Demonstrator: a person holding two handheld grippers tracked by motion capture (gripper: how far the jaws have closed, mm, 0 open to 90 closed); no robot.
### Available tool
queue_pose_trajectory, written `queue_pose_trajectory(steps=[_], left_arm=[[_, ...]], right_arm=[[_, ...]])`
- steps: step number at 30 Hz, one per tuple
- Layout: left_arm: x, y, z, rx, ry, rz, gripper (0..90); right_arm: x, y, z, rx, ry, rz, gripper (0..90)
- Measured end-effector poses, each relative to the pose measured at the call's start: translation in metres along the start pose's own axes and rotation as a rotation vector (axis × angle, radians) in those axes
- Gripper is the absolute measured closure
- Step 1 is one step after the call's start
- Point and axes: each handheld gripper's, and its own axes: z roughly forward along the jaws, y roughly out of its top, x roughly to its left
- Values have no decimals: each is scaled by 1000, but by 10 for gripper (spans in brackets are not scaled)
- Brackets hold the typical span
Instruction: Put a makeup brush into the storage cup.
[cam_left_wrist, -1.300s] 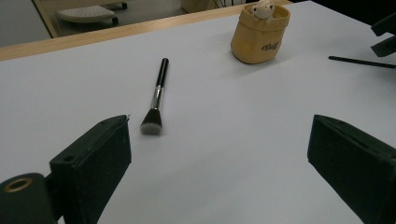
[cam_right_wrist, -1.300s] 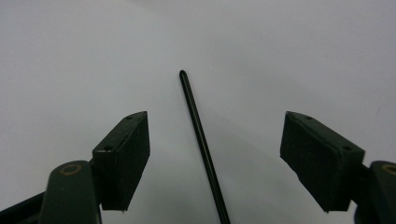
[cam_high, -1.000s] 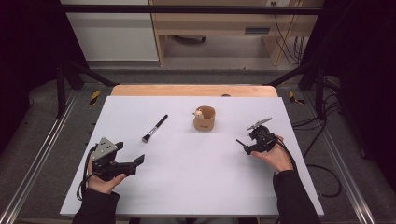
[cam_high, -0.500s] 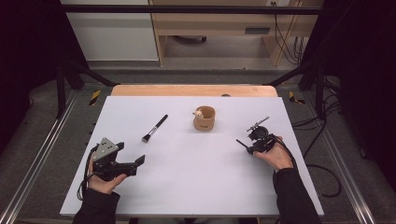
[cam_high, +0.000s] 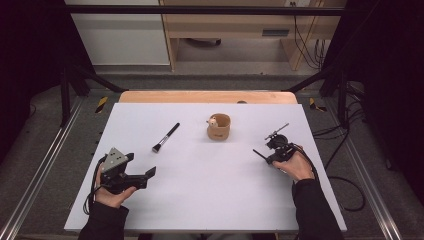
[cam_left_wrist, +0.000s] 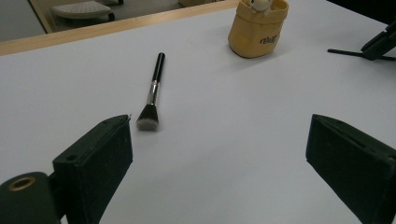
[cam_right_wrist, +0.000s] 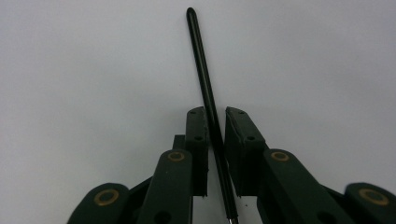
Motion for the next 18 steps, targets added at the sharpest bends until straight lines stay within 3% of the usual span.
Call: queue_pose_trajectory(steps=[13,18], left_arm=[[0,0,0,4,-3,1,69],[0,0,0,4,-3,1,69]], right_arm=[[-1,-1,-1,7,17,14,849],[-1,0,-4,-15,19,6,759]])
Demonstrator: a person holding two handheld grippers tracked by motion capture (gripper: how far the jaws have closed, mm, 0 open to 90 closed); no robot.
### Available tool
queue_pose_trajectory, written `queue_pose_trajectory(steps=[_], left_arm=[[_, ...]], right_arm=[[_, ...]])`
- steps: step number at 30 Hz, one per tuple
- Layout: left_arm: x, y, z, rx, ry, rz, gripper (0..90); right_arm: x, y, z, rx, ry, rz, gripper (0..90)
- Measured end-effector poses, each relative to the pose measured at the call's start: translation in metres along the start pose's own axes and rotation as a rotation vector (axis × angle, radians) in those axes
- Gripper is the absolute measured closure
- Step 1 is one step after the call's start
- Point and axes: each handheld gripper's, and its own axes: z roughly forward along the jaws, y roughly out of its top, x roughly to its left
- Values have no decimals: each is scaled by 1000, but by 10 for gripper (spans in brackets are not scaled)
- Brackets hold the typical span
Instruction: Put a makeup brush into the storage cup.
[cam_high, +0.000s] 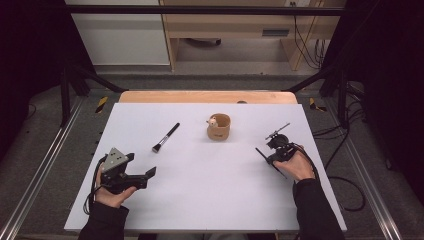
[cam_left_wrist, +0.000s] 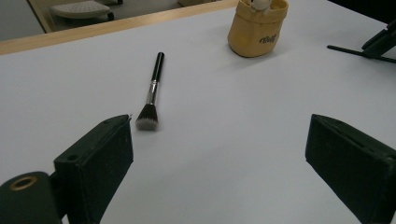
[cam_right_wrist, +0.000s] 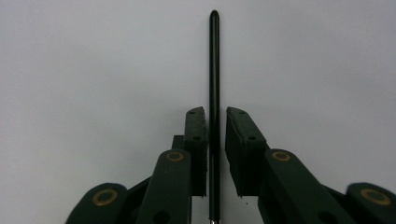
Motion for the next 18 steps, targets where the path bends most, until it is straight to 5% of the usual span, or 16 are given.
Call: queue_pose_trajectory(steps=[9,18], left_arm=[[0,0,0,6,-3,5,71],[0,0,0,7,-1,6,72]], right_arm=[[2,7,-7,35,-19,-65,744],[1,9,2,134,-25,-63,793]])
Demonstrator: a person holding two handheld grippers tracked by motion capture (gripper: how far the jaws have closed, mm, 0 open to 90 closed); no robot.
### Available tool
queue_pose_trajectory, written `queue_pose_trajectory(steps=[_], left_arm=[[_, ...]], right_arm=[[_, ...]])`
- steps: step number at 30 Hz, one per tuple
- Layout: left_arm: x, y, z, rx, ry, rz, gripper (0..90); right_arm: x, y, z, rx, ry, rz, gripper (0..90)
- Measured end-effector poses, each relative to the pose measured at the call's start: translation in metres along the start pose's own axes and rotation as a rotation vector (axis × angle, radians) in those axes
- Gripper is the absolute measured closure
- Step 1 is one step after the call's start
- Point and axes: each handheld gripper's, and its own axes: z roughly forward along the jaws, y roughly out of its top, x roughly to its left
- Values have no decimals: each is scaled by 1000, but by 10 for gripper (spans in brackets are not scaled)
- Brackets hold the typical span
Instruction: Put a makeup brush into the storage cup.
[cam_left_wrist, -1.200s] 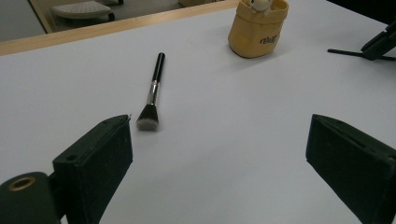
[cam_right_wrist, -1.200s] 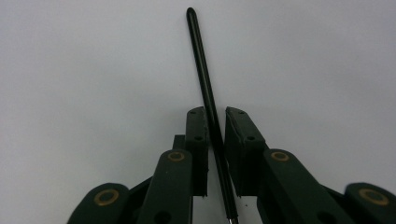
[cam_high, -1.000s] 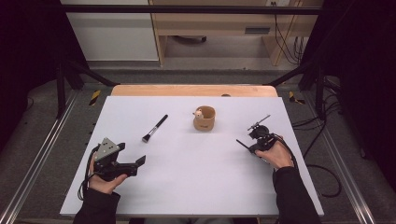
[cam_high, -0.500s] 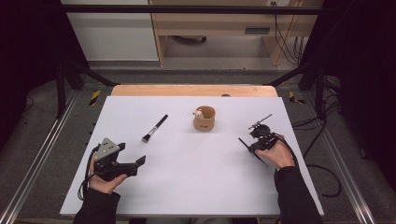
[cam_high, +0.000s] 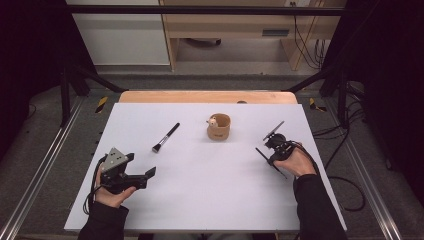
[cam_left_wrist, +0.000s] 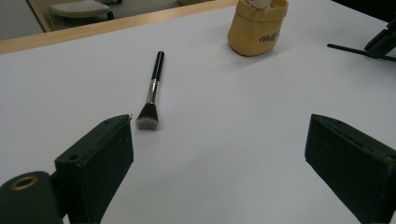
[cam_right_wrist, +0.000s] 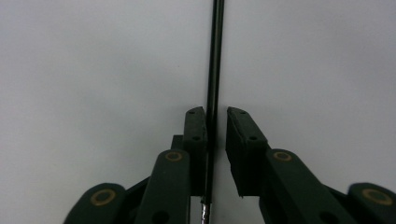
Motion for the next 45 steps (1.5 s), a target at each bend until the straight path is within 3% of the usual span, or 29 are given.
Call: queue_pose_trajectory(steps=[5,14,20,27,40,45], left_arm=[[-1,0,0,1,-1,4,73],[-2,0,0,2,-1,9,73],[-3,1,2,7,-5,13,74],[-9,4,2,13,-18,43,77],[-25,16,2,-2,-48,95,78],[-34,23,1,-1,-60,143,79]], right_arm=[[2,1,1,9,1,4,846],[4,1,0,4,-8,5,854],[9,-1,-18,-86,29,-17,854],[21,-4,-46,-200,91,-76,854],[65,8,-70,-284,155,-238,854],[79,13,-79,-308,184,-283,854]])
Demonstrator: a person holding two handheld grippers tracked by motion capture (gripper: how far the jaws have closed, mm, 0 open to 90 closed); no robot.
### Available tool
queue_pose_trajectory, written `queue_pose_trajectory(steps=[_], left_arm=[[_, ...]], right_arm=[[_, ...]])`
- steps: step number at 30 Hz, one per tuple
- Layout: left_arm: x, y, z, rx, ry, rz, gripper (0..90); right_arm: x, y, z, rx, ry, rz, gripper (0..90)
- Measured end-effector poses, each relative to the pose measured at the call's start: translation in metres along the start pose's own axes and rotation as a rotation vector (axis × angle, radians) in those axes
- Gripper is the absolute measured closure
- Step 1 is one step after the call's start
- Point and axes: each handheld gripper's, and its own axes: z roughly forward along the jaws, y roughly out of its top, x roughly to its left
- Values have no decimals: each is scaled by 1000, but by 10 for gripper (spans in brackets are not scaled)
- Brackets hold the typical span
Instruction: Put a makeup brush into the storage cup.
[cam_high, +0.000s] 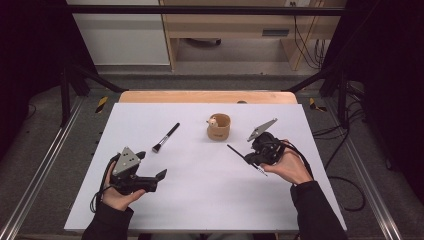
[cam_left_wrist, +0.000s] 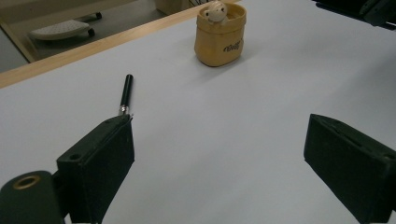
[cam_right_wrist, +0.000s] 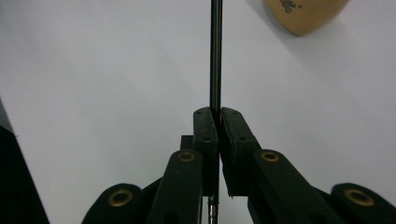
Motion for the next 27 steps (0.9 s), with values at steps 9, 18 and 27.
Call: queue_pose_trajectory(steps=[9,18,27], left_arm=[[-9,19,2,22,-9,109,81],[-20,38,10,60,-18,217,89],[-38,49,21,88,-37,313,98]], right_arm=[[17,16,0,-1,55,-63,854],[28,27,6,11,98,-100,854],[36,33,10,20,136,-124,854]])
